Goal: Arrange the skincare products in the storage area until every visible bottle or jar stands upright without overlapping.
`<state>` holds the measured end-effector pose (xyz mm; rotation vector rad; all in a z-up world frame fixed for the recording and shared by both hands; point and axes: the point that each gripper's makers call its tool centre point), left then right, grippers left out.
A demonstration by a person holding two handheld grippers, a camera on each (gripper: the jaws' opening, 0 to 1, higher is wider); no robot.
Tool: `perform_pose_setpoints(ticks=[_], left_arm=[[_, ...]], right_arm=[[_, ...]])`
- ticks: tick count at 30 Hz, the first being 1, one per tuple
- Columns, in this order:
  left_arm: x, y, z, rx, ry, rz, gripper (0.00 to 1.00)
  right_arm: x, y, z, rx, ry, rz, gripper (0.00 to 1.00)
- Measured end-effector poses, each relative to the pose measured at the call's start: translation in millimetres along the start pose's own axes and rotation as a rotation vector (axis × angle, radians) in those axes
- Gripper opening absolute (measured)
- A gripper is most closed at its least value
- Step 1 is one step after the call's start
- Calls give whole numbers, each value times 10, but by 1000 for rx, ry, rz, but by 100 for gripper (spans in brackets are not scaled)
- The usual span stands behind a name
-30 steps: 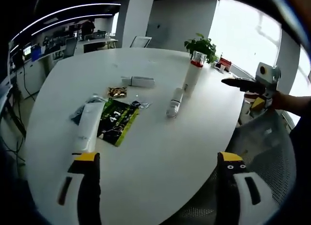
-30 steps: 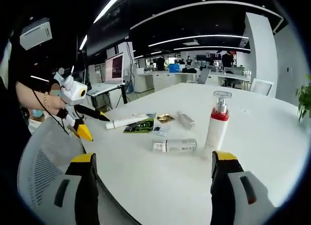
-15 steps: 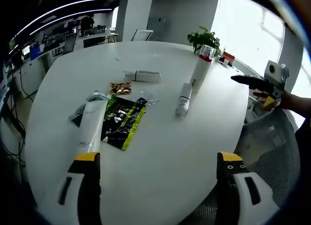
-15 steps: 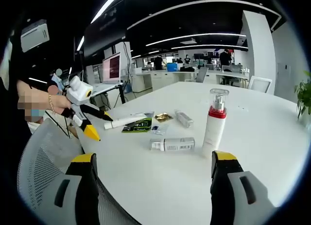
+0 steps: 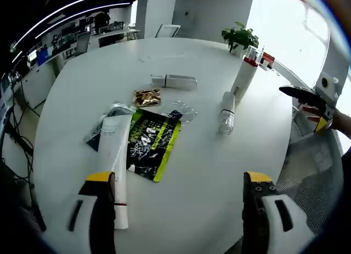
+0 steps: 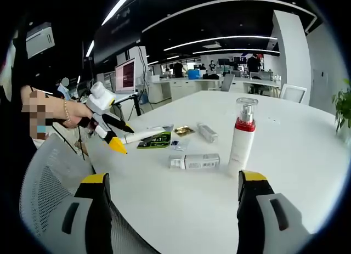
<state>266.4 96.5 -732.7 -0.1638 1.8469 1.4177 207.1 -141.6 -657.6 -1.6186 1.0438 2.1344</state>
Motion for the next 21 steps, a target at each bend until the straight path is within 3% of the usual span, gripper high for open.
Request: perform_pose_setpoints(ticks=[21], left_arm=[[-266, -392, 252, -33, -77, 153, 84]], right_arm=[[31, -3, -31, 13, -8, 10, 95]])
Point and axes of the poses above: the point that each gripper's makers call its tool centre point, and the gripper's own axes: y roughly backward along the fingers, z roughly to its left, x roughly out of its underside, and after that the axes turned 5 degrees about -x, right-handed
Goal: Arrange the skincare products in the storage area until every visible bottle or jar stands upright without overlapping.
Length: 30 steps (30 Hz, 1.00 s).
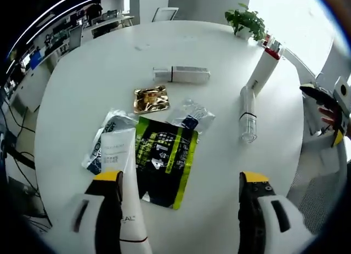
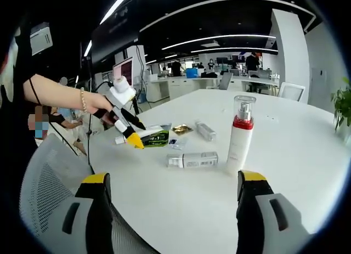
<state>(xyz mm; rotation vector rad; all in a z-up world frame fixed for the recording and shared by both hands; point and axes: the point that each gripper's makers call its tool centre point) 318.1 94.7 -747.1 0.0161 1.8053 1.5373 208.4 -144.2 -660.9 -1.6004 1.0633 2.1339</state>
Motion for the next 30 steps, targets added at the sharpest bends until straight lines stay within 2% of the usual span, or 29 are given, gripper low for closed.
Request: perform_pose_setpoints(ticks=[8, 13, 14, 16, 18, 20, 25, 30], left_arm=[[-20, -80, 113, -35, -32, 57, 81], [33, -61, 284, -80, -32, 92, 78], [39, -69, 369, -93, -33, 101, 77], [103, -49, 390, -118, -8, 141, 79], [57, -83, 465, -123, 7, 138, 78], [80, -47, 494, -141, 10, 151, 75], [248, -135, 622, -145, 31, 253, 70], [258, -138, 627, -138, 67, 273, 66]], right_arm=[[7, -3, -18, 5, -11, 1, 93], [18, 0, -34, 10, -16, 0, 93], [17, 2, -37, 12, -16, -1, 93], [19, 1, -36, 12, -18, 1, 93], [20, 0, -38, 13, -18, 2, 93], [21, -1, -39, 14, -19, 3, 93], [27, -3, -38, 14, -21, 6, 93], [37, -7, -43, 16, -20, 11, 93]])
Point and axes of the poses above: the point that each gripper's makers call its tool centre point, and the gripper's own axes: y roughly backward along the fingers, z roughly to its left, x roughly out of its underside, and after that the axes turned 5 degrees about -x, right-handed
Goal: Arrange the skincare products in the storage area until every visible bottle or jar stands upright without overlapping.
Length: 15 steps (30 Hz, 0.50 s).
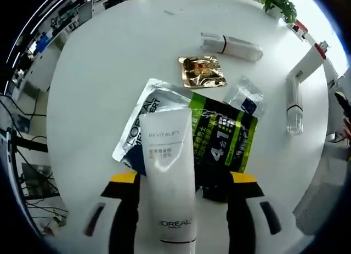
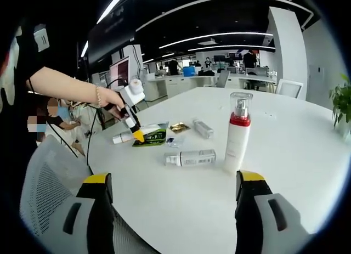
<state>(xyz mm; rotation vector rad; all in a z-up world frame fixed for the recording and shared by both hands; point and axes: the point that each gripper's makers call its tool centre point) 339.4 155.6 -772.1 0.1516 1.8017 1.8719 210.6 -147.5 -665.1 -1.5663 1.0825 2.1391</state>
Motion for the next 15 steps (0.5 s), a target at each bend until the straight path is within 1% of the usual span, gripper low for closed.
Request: perform_pose_setpoints(ticks=[2, 3, 4, 8, 10, 11, 12, 13, 15], left_arm=[[6, 20, -11, 1, -2, 6, 63], [8, 22, -12, 6, 1, 12, 59], [9, 29, -20, 18, 14, 17, 57], [1, 19, 67, 10, 18, 17, 49], [-8, 17, 117, 11, 45, 7, 39], [19, 16, 27, 45, 73, 19, 38], [34, 21, 77, 13, 66, 25, 38], [-3, 10, 50, 13, 46, 3, 38], [-5, 18, 56, 4, 50, -2, 38]], right_arm=[[2, -3, 1, -1, -1, 1, 92], [7, -5, 0, -1, -1, 4, 92], [10, -7, 2, -2, 1, 6, 92], [7, -5, 10, -3, 2, 8, 92], [3, -3, 9, -1, 3, 8, 92], [0, -2, 7, 0, 3, 7, 92], [-1, -2, 7, 1, 3, 6, 92], [-4, 1, 4, 2, 2, 4, 91], [-8, 3, 5, 3, 4, 4, 91]])
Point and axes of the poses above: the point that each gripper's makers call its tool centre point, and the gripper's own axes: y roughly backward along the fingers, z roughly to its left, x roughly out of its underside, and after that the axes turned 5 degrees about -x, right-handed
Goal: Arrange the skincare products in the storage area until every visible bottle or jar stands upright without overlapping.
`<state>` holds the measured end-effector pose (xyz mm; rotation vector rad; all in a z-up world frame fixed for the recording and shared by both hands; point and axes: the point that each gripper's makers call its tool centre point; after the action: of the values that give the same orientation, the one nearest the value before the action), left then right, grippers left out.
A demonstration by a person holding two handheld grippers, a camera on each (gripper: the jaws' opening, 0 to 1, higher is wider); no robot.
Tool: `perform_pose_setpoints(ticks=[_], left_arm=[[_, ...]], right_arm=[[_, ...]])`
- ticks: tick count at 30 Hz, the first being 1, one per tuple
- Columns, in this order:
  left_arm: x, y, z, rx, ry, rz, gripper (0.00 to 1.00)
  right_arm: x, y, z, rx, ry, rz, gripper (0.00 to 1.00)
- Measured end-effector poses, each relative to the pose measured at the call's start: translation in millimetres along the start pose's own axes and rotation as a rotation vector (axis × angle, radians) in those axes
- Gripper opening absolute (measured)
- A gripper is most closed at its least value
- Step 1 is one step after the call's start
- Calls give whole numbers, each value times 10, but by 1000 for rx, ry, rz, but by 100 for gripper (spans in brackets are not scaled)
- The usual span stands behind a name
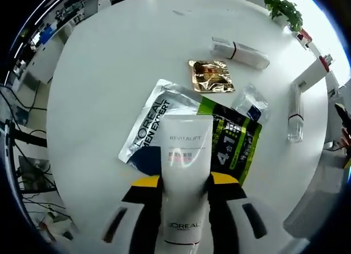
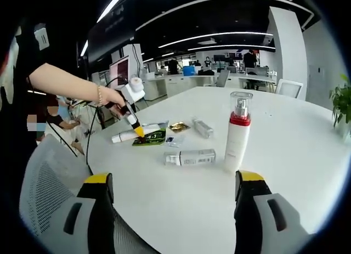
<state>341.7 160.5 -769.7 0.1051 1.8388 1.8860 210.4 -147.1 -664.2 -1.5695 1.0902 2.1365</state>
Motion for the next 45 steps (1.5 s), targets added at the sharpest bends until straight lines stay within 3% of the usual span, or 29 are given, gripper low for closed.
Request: perform_pose_setpoints(ticks=[7, 9, 17, 21, 27, 29, 34, 45], left_arm=[[11, 110, -52, -41, 16, -66, 37], [-62, 107, -21, -41, 27, -101, 37], [-52, 385, -186, -46, 84, -199, 37], [-60, 417, -268, -34, 118, -232, 37], [-6, 627, -436, -27, 123, -277, 37], [-55, 580, -415, -31, 140, -292, 37], [-6, 695, -447, -29, 149, -318, 37], [13, 932, -689, 22, 170, -408, 37]], right_arm=[[-6, -6, 21, -10, 14, -4, 90], [-6, -8, 33, -17, 15, -5, 90], [17, -35, 104, -51, 35, 8, 88], [13, -39, 145, -65, 45, 12, 88], [5, -40, 187, -81, 56, 13, 87], [12, -42, 200, -86, 64, 19, 86], [19, -38, 209, -94, 77, 21, 86], [-16, -54, 269, -112, 106, 21, 85]])
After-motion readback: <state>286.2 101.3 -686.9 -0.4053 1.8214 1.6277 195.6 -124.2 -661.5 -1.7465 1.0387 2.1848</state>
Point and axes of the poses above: the point that each gripper's makers call its tool centre point, and the gripper's own axes: y roughly backward along the fingers, z roughly to its left, x roughly out of its underside, and after that the axes turned 5 degrees about -x, right-handed
